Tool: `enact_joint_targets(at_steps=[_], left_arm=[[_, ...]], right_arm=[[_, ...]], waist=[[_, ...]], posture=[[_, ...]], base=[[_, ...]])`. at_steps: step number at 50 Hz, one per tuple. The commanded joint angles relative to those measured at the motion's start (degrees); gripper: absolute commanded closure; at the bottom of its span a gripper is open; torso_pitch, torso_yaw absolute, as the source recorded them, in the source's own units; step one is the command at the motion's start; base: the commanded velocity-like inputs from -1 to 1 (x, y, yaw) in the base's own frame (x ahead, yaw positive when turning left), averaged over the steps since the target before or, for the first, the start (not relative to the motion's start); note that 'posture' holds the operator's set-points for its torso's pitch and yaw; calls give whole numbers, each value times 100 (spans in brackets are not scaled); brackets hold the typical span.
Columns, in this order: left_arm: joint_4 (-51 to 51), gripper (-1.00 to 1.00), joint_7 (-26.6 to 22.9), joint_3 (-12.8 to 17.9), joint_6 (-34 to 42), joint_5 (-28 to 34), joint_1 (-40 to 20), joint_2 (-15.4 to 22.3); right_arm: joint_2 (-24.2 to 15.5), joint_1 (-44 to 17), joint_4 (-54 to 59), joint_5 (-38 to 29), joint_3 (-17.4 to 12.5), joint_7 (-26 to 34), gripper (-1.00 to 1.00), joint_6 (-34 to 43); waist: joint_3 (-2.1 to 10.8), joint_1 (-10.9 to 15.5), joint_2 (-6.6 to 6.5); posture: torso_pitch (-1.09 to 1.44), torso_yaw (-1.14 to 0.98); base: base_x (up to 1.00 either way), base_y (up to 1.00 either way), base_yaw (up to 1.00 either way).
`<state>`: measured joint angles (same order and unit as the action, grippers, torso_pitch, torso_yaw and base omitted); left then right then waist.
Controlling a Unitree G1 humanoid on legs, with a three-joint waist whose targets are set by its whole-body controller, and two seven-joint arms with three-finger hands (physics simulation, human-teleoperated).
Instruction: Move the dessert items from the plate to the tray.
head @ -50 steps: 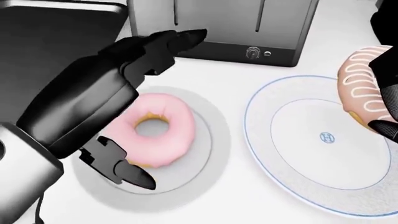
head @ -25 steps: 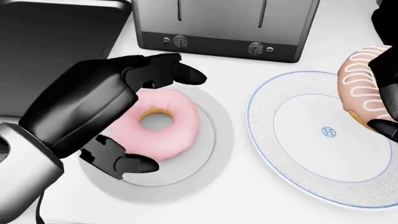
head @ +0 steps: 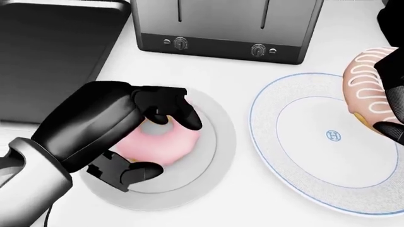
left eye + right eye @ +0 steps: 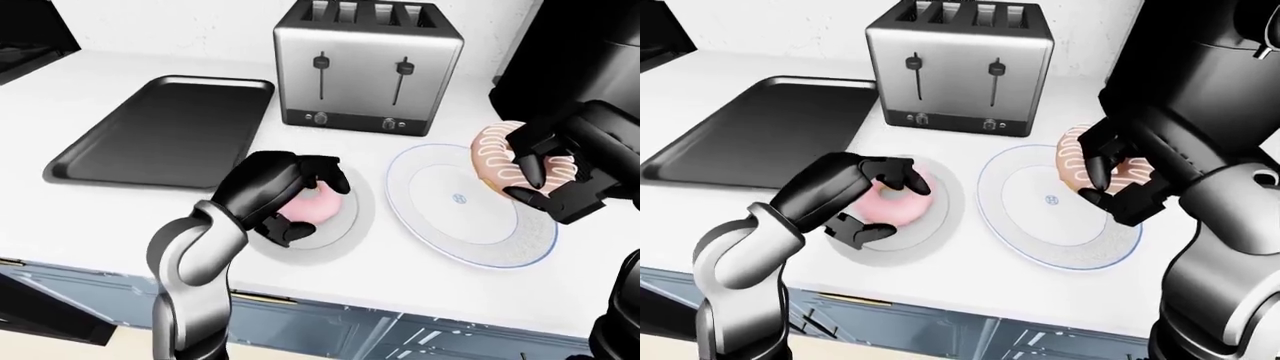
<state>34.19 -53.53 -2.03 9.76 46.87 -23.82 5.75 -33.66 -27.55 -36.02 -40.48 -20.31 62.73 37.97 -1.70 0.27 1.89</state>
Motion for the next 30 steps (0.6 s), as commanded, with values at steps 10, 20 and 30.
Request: enact_joint_targets(at_steps=[10, 20, 30], left_arm=[[-209, -2, 259, 106, -350, -9, 69, 59], [-480, 20, 348, 122, -425, -42, 113, 87], [-299, 100, 207, 191, -148, -121, -255, 88]], right_arm=[[-82, -103, -105, -10, -119, -153, 100, -103], [-24, 6, -113, 13, -153, -228, 100, -166], [-112, -106, -190, -10, -140, -124, 100, 0]], waist=[[130, 1, 18], [133, -5, 9], [130, -25, 2]], posture=[[0, 0], [0, 0], [0, 0]], base=[[0, 0, 0], [0, 0, 0], [0, 0, 0]])
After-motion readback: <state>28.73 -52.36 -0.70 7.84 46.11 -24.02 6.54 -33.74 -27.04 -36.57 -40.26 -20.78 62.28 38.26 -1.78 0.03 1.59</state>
